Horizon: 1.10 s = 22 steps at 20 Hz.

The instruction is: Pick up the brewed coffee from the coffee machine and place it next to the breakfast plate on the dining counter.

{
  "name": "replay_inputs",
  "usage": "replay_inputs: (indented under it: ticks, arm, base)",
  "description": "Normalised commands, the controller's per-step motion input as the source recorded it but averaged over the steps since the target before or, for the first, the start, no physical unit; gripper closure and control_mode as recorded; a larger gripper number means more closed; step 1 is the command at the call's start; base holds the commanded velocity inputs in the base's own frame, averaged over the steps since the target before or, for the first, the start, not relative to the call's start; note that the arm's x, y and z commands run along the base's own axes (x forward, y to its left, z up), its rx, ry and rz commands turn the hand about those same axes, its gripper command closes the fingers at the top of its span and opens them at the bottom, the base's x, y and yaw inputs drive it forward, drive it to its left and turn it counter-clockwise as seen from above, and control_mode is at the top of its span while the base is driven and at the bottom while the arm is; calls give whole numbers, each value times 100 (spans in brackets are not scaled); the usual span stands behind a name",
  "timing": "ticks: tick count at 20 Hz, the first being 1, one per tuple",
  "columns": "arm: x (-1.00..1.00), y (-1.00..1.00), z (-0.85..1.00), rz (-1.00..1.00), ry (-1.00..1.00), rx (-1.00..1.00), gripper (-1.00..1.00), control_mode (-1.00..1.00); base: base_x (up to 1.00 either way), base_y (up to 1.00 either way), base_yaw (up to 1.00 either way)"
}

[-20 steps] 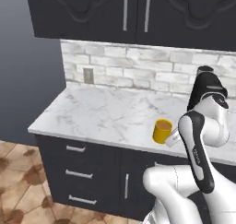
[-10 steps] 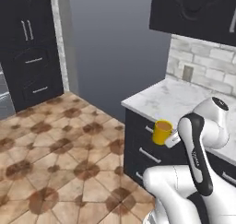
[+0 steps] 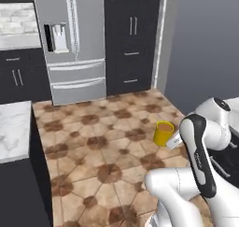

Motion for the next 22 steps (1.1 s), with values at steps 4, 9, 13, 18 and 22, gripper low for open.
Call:
replay_inputs:
  ticks: [4,9,13,18,22]
  arm:
    - [0,0,0,0,0,0,100,100]
    - [0,0,0,0,0,0,100,100]
    - [0,0,0,0,0,0,100,100]
    - [0,0,0,0,0,0,100,100]
    - [0,0,0,0,0,0,100,100]
  base:
    - [51,47,64]
    - [49,50,63]
    - [40,69,60]
    - [2,100,49]
    - [0,100,39]
